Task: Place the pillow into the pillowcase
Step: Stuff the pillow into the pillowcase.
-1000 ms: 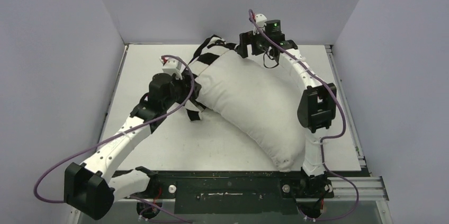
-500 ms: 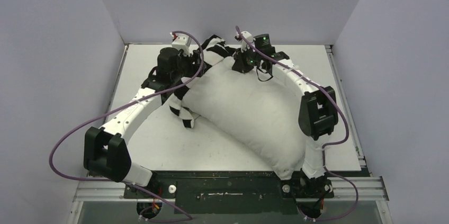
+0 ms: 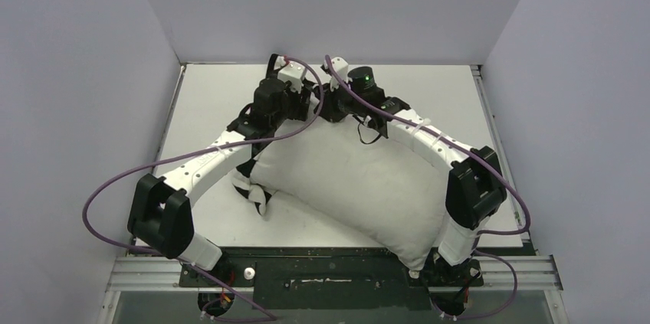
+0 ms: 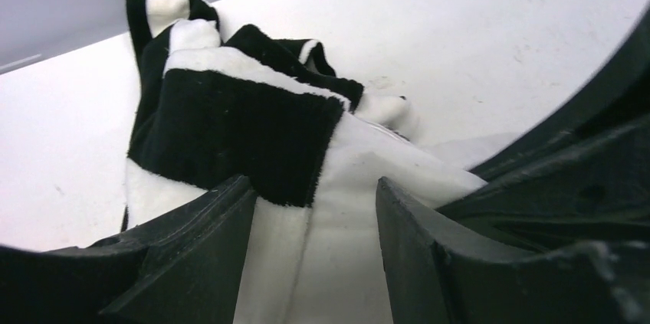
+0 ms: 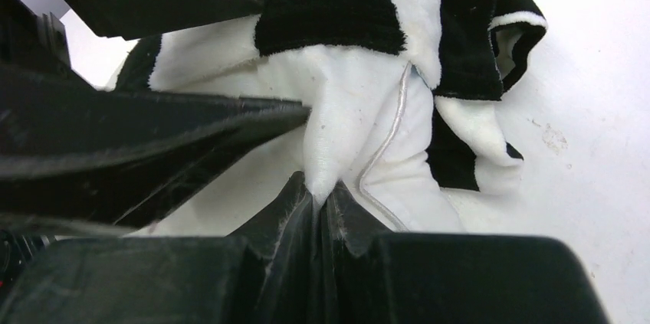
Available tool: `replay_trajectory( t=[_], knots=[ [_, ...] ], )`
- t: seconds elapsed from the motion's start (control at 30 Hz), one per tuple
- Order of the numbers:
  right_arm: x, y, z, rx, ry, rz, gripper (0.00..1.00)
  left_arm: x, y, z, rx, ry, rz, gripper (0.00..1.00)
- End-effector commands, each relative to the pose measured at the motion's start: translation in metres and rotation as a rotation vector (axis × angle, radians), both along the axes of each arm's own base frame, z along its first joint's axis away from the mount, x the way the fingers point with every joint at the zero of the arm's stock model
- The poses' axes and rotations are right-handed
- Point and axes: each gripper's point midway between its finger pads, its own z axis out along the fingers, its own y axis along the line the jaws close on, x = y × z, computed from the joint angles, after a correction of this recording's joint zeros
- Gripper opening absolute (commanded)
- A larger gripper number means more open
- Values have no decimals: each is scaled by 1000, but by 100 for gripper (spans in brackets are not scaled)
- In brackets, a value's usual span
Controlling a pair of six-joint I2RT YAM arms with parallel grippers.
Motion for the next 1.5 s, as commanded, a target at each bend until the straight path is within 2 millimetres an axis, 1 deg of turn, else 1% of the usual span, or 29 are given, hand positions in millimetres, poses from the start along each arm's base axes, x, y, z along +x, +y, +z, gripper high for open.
replay_trajectory(
  t=[0.0,0.1,0.17,0.3,0.37,0.43,0.53,0.6,0.63,0.7,0.8,0.87,0.93,1.0,1.07,1.13,1.2,1.23,1.33,1.4,1.47],
  knots=[
    [-17,16,66,157,-108,3,0,9,19,26,-2,-122,101,56],
    [-19,18,67,158,-107,-6,0,5,24,34,9,-151,111,55],
    [-18,17,68,161,-105,-22,0,2,28,35,24,-157,122,55],
    [-21,18,76,198,-112,-21,0,1,32,24,40,-141,134,55],
    [-22,19,82,229,-119,-23,0,3,30,20,45,-133,128,53],
    [-24,21,81,257,-104,-22,0,4,24,17,43,-127,103,42],
    [-27,26,78,282,-85,-16,0,3,14,20,18,-126,58,25],
    [-27,27,76,299,-75,-28,0,-1,6,25,-8,-125,11,9],
    [-25,26,75,309,-69,-40,0,-3,3,30,-25,-130,-4,0],
    [-23,26,77,336,-71,-61,0,-9,-4,43,-89,-137,-30,0],
    [-14,22,78,379,-75,-126,0,-24,-18,75,-223,-166,-86,0],
    [-11,20,78,423,-75,-164,0,-37,-27,100,-347,-185,-132,0],
    [-7,16,71,459,-63,-220,0,-58,-41,122,-497,-197,-223,0],
    [-2,8,67,503,-55,-290,0,-78,-54,136,-605,-199,-304,0],
    [7,-4,68,549,-72,-382,0,-92,-67,132,-658,-158,-351,0],
    [12,-18,62,570,-72,-467,0,-105,-75,124,-707,-125,-383,0],
    [19,-36,57,585,-78,-561,0,-115,-80,114,-734,-98,-399,0],
    [22,-47,57,602,-80,-605,0,-119,-83,105,-731,-83,-403,0],
    [30,-80,43,658,-47,-728,0,-127,-90,82,-741,-29,-427,0],
    [37,-102,37,690,-37,-807,0,-131,-94,76,-760,-14,-448,0],
    [41,-120,32,701,-35,-866,0,-133,-98,78,-784,-21,-477,0]
  ],
)
